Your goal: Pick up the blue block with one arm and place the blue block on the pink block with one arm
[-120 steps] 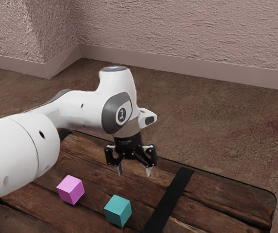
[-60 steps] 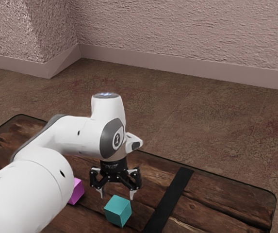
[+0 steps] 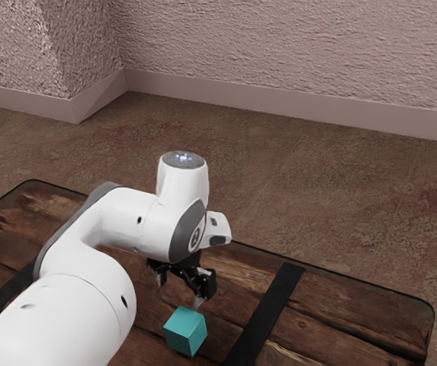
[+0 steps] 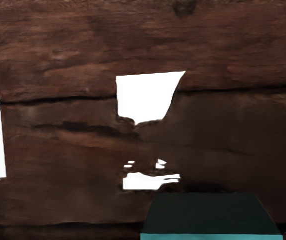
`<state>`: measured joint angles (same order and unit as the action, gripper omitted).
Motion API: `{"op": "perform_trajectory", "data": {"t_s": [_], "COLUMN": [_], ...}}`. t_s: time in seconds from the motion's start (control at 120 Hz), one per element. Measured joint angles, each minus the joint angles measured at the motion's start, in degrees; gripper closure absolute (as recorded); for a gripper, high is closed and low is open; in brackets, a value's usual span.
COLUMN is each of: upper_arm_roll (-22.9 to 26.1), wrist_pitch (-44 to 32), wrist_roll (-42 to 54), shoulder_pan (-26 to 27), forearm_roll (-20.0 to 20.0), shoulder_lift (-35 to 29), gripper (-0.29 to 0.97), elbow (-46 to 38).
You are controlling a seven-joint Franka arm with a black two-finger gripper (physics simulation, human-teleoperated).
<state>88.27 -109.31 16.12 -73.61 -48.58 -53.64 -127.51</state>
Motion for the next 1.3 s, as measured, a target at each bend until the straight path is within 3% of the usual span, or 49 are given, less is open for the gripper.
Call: {"op": "perform_trajectory", "data": {"t_s": [0.258,0.342,0.542,0.975,1.108,1.3], "upper_arm_roll": [-0.6,-0.6,0.0,-0.7,-2.9,-3.7], "wrist_pitch": [0.7,1.3,2.1,2.5,2.4,0.9], "wrist_roll": [-6.1,-9.3,-14.0,-7.9,-6.0,-4.0], "shoulder_pan": [0.0,-0.2,1.6,5.5,7.0,8.3], "forearm_roll": [-3.9,-7.0,-10.5,-10.8,-11.0,-15.6], "shoulder_lift": [-1.0,-1.1,-2.3,-4.9,-5.8,-9.2], "gripper": [0.00,0.00,0.06,0.10,0.10,0.12], "elbow": [0.4,0.0,-2.4,-5.4,-7.1,-8.3]}}
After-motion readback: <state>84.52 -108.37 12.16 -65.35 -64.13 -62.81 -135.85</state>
